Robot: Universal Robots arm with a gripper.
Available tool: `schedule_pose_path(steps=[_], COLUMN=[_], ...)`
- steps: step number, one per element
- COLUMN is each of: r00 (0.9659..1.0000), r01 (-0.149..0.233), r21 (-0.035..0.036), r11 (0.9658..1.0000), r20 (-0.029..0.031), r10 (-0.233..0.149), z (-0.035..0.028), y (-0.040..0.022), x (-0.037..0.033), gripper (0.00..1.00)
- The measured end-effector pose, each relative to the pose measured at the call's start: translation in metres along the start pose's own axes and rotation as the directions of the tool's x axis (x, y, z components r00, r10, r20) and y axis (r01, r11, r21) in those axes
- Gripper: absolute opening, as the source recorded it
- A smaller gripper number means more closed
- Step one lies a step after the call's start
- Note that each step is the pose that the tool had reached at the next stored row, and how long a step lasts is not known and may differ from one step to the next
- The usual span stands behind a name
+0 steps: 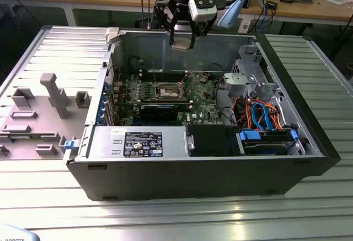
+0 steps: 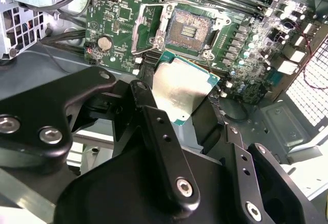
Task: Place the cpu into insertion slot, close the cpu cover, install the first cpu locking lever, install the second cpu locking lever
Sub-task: 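Place the cpu into insertion slot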
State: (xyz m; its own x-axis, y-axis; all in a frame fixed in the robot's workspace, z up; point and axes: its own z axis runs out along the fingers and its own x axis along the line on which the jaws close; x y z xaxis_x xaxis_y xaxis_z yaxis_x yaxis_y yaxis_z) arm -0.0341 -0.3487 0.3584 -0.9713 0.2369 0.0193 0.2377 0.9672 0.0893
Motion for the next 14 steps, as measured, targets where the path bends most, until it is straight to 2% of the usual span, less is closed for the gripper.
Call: schedule_pose_path(steps=[14], r00=[0.9995], r01=[-0.030], r21=[-0.0006], r11=[0.9995], r20=[0.0027], r10=[0.030], z=[0.0021], y=[-0.0003], x=[0.0005], gripper=[0.54])
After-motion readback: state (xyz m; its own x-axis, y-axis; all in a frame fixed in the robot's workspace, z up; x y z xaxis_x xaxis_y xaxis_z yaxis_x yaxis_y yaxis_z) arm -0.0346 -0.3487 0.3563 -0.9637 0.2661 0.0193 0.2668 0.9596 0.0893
